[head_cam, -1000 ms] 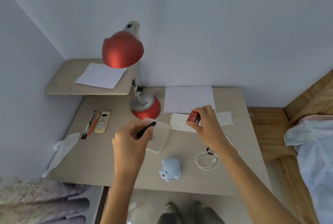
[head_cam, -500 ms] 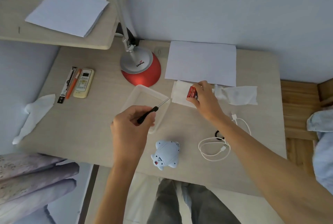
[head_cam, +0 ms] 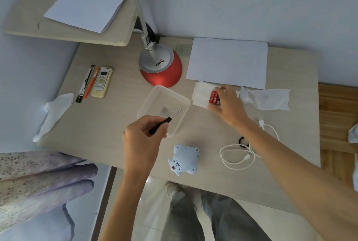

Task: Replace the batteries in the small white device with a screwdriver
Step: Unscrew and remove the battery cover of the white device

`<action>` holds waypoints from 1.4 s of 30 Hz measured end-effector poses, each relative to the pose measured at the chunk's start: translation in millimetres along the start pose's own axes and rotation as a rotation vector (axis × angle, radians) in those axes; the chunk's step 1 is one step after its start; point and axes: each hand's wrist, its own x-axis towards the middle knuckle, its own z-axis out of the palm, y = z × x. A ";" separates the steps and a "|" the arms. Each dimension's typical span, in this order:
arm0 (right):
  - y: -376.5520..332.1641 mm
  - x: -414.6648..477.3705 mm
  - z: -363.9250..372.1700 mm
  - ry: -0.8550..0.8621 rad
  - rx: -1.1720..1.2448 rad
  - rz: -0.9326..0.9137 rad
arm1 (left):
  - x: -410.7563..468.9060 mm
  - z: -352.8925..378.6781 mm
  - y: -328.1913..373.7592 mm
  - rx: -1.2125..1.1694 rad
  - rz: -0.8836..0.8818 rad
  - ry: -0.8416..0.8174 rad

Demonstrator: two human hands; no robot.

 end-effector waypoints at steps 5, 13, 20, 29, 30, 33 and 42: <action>-21.8 -34.6 -17.1 0.128 0.028 -0.022 | -4.4 -17.7 -5.6 0.021 0.032 -0.036; -83.6 -136.7 -8.1 -0.402 0.290 -0.204 | -17.7 -50.6 -28.9 0.072 0.070 -0.092; -110.8 -152.0 33.0 -0.383 0.133 -0.208 | -27.1 -64.8 -57.7 0.109 0.071 -0.147; -111.9 -178.8 65.5 -0.145 0.234 0.014 | -32.0 -66.2 -76.2 0.177 0.179 -0.269; -112.3 -182.4 69.0 -0.115 0.256 0.047 | -32.5 -64.7 -77.2 0.189 0.202 -0.280; -114.1 -190.2 76.9 -0.043 0.302 0.081 | -31.4 -58.7 -81.2 0.232 0.262 -0.311; -117.1 -193.3 85.4 -0.024 0.300 0.059 | -25.2 -30.3 -94.0 0.368 0.431 -0.386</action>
